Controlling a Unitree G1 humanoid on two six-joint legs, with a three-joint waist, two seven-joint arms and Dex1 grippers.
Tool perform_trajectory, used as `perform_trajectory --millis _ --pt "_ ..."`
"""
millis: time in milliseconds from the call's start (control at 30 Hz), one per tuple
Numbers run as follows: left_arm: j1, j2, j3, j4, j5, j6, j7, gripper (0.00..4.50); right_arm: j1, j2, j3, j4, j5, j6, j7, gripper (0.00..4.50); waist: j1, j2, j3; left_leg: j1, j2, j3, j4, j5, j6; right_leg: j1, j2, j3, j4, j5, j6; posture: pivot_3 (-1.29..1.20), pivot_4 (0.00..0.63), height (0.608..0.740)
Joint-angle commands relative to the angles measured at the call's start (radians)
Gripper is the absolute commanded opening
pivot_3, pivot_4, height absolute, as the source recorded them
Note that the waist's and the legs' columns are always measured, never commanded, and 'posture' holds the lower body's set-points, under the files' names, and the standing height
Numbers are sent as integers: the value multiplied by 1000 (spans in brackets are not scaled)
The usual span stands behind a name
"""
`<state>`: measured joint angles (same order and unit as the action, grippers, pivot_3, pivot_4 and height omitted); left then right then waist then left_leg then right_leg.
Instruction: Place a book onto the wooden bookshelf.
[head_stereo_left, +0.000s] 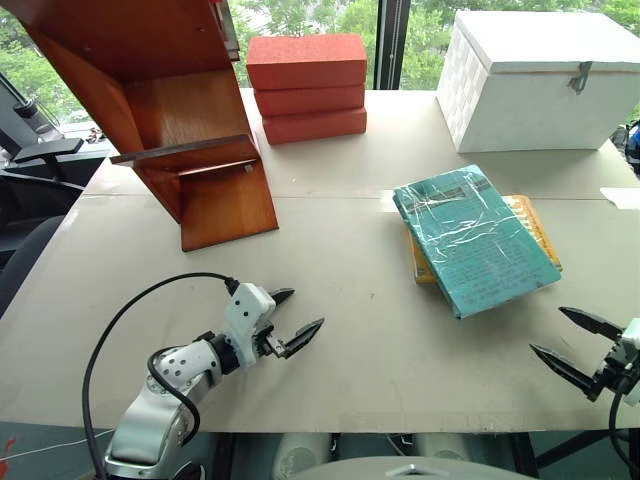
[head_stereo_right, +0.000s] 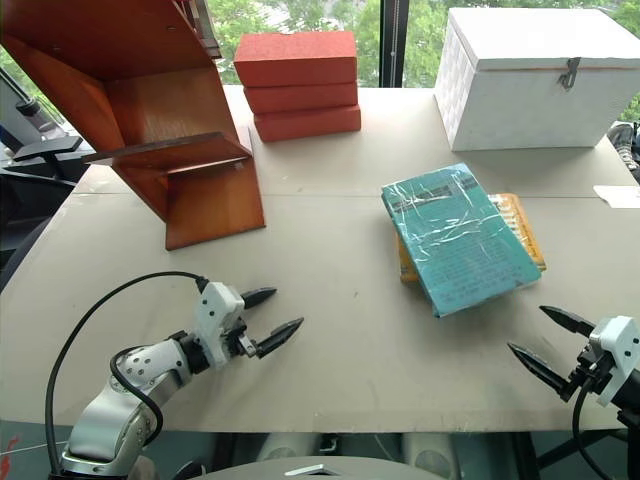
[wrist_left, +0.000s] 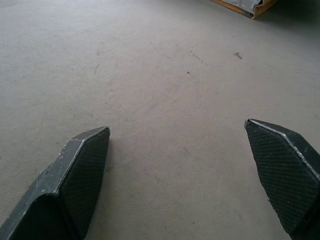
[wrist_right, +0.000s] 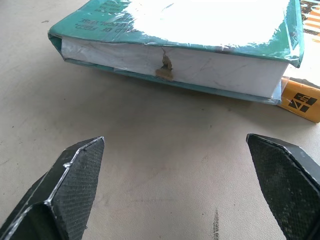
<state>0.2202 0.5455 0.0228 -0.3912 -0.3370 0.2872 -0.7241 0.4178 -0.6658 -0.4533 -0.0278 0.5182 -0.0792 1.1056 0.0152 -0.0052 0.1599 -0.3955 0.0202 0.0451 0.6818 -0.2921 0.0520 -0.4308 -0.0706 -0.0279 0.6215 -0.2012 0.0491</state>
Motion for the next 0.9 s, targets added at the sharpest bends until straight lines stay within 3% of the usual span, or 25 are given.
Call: perform_trajectory --millis 33,733,900 --pt "1 1 14 -20 -9 -27 -9 4446 -1 -13 -29 -16 20 1 10 4500 0 0 0 0 0 0 0 0 0 0 0 0 0 0 0 0 150 740" --pt "-49 1 5 47 -10 -75 -59 4446 -19 -32 -50 9 3 24 -3 4500 0 0 0 0 0 1 2 0 0 0 1 1 2 2 -3 0 150 740" --pt "-89 51 35 15 -72 -31 -128 4446 -101 -71 -128 8 27 121 -127 4500 -1 0 0 0 -1 2 2 0 0 0 1 1 2 2 -3 0 150 740"
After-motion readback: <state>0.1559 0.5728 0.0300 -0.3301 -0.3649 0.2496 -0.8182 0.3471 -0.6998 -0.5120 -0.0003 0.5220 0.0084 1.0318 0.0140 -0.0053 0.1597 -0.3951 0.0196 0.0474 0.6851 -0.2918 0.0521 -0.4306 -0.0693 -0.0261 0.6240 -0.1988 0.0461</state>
